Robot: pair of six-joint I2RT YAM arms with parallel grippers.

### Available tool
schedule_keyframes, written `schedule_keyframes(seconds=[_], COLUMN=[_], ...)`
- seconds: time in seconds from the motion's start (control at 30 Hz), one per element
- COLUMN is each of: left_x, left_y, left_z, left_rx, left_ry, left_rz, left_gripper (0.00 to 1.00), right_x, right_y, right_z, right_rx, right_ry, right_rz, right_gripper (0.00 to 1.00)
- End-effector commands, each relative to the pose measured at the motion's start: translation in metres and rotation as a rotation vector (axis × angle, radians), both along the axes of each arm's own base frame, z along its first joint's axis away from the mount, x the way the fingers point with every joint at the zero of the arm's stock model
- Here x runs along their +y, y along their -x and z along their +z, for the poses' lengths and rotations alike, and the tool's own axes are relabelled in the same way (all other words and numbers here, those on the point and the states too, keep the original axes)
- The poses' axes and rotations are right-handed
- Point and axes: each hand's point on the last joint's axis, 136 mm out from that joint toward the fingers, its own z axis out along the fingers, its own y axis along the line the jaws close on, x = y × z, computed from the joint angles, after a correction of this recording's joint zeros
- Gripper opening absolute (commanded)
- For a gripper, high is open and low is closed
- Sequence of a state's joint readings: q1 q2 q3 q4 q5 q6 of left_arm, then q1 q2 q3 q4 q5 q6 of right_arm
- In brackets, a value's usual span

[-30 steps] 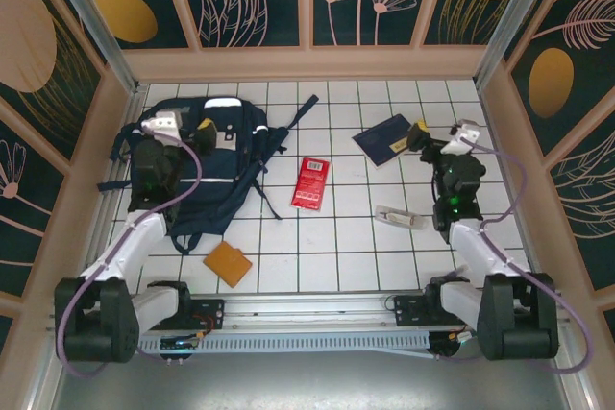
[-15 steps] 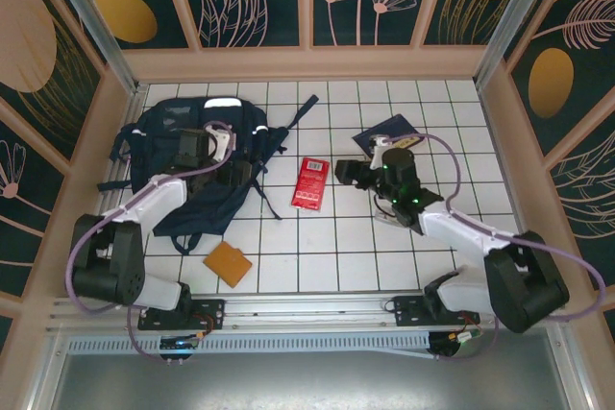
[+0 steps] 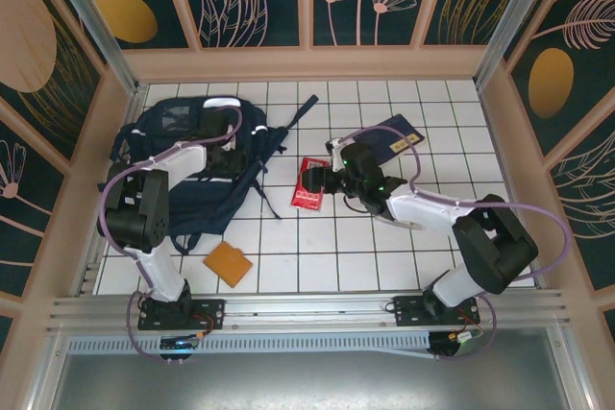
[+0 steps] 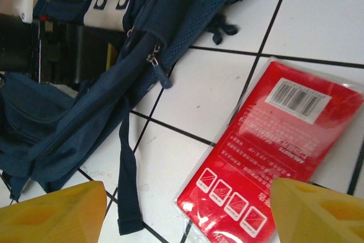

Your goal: Pack books, pencil case, and school supplies into a backpack

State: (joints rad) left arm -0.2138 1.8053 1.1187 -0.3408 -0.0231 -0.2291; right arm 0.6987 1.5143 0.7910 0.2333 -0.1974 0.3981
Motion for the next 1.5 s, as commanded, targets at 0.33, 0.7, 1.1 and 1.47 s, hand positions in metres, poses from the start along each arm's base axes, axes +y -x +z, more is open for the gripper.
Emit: schedule_keyframes(seconds=[0.33, 0.7, 1.1, 1.47], left_x=[-0.011, -0.024, -0.034, -0.037], left_y=[0.026, 0.024, 0.023, 0.022], left_z=[0.117, 0.139, 0.147, 0.155], left_rx=[-0.165, -0.169, -0.178, -0.207], left_ry=[0.132, 0.201, 0.258, 0.262], left_rz=[-0.059, -0.086, -0.11, -0.14], left_gripper=[0.0, 0.0, 0.0, 0.0], right_x=[0.08, 0.12, 0.122, 0.122], right_y=[-0.003, -0.023, -0.03, -0.025], right_z=[0.017, 0.004, -0.028, -0.039], right_rx=[-0.197, -0.429, -0.504, -0.522], right_ry=[-0.053, -0.186, -0.27, -0.284], right_rz=[0.458, 0.67, 0.648, 0.658], right_gripper=[0.71, 0.52, 0.49, 0.04])
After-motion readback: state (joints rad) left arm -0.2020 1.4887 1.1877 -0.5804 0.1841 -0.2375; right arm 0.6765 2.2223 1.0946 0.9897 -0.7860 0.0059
